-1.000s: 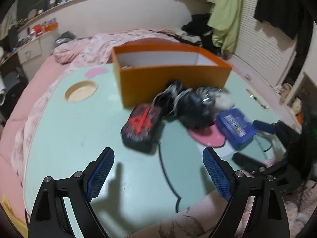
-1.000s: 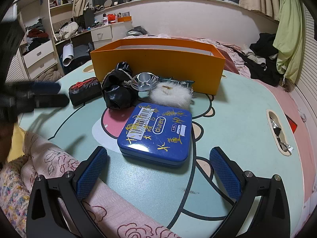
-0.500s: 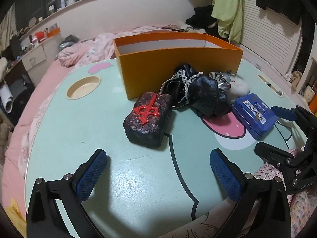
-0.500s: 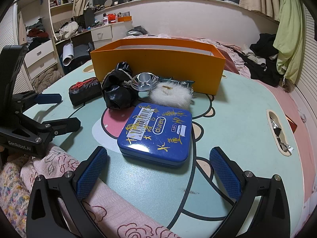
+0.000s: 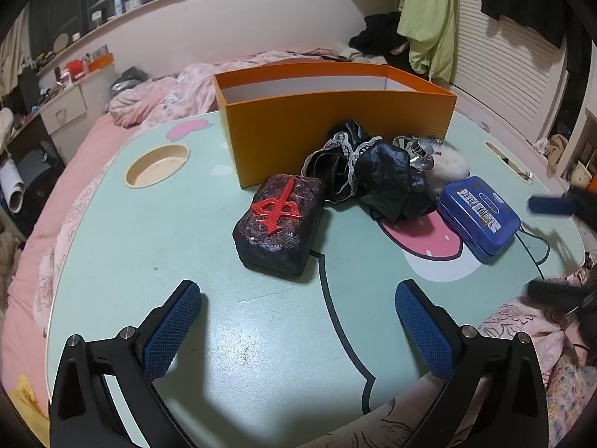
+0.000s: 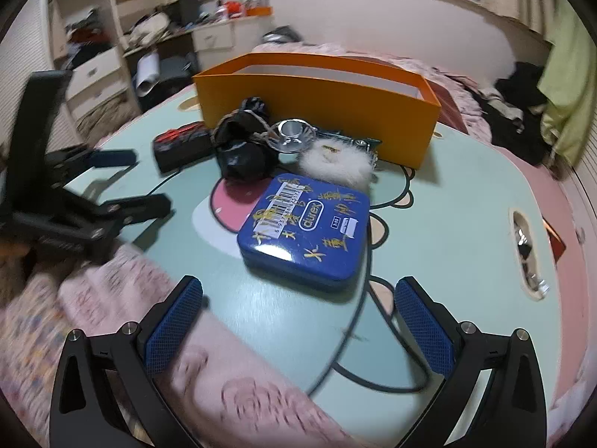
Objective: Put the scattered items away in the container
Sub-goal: 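Reach the right tool into the box and grasp the brown card box, then lift the brown card box out and set it beside the blue tin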
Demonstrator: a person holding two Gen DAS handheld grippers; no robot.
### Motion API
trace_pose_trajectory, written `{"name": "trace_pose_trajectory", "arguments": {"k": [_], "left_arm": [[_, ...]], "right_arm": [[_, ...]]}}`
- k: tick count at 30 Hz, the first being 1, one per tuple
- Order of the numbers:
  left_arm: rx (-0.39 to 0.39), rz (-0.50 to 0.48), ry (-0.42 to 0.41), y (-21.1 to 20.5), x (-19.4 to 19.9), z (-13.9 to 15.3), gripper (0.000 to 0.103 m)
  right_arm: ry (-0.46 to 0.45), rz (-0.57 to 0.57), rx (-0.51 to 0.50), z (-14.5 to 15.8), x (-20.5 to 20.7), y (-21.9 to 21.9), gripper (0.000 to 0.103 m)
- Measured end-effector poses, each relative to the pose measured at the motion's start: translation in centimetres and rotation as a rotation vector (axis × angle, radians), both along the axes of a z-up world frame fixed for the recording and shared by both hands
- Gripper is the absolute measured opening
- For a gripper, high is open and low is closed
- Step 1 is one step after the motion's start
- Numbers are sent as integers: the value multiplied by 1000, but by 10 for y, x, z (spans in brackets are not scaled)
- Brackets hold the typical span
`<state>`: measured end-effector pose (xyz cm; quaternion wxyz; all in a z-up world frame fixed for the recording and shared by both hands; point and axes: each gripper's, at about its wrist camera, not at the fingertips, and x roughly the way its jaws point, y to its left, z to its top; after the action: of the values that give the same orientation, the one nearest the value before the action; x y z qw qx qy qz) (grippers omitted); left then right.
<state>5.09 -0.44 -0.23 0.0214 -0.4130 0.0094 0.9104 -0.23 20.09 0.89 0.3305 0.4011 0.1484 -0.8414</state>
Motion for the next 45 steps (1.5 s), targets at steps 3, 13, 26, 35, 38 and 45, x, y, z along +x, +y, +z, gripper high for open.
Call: {"name": "trace_pose_trajectory", "arguments": {"k": [3,13,26,35,38,45], "left_arm": [[0,0,1,1,0,0,103],[0,0,1,0,0,0,103],[5,-4,7,1,0,0,103],[6,-4,7,2,1,2,103],[6,-4,7,2,1,2,103],[7,-4,8,2,1,2,103]], "right_arm": [[-17,11,-79,32,-9,4,103],[-181,35,-46,97,-121,-124,87],[-359,19,269,3,-204,-227,51],[-267,-32,251,6,-198,-217,44],[-181,-48,147,41,-187,-197,44],[-25,-80,-32,111,-128,-107,44]]}}
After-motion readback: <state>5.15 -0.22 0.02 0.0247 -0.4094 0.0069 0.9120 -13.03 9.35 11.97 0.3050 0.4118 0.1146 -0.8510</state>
